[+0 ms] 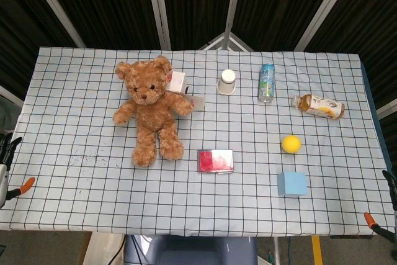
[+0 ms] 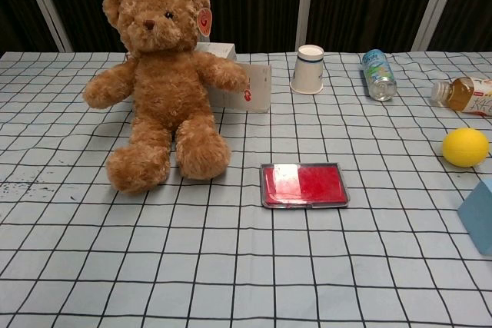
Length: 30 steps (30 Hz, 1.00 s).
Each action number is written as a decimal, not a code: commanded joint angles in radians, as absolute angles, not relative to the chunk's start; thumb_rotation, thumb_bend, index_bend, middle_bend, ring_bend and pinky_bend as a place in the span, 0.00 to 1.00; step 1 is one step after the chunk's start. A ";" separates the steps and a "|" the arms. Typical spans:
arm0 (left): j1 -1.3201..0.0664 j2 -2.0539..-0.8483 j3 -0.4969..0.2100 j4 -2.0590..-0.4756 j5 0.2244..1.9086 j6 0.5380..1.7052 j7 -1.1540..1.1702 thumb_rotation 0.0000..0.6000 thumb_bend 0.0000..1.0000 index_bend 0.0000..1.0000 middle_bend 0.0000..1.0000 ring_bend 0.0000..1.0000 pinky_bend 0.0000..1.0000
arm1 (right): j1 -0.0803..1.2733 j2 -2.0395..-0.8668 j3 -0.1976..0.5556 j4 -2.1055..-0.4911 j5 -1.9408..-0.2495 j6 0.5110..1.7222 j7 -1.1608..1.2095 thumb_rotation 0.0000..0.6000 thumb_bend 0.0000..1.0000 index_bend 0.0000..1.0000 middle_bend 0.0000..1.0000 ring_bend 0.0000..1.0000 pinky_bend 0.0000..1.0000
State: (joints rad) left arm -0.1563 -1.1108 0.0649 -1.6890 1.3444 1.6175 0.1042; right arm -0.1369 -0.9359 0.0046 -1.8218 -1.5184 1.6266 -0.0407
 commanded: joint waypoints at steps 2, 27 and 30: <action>-0.147 -1.103 0.064 -1.696 1.360 1.608 0.108 1.00 0.31 0.09 0.00 0.00 0.00 | -0.135 -0.941 0.004 -1.817 -1.524 1.625 -0.047 1.00 0.22 0.08 0.06 0.07 0.00; -0.365 -1.264 -0.185 -1.661 1.218 1.330 0.218 1.00 0.28 0.16 0.09 0.00 0.00 | -0.134 -0.929 0.003 -1.819 -1.501 1.604 -0.026 1.00 0.22 0.08 0.06 0.07 0.00; -0.414 -1.335 -0.224 -1.591 1.221 1.327 0.240 1.00 0.28 0.18 0.13 0.00 0.00 | -0.133 -0.929 0.002 -1.819 -1.499 1.599 -0.022 1.00 0.22 0.08 0.06 0.07 0.00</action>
State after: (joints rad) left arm -0.3640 -1.2772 -0.1800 -1.6456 1.2360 1.3453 0.2097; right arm -0.1330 -0.9289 0.0026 -1.8190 -1.4990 1.5999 -0.0225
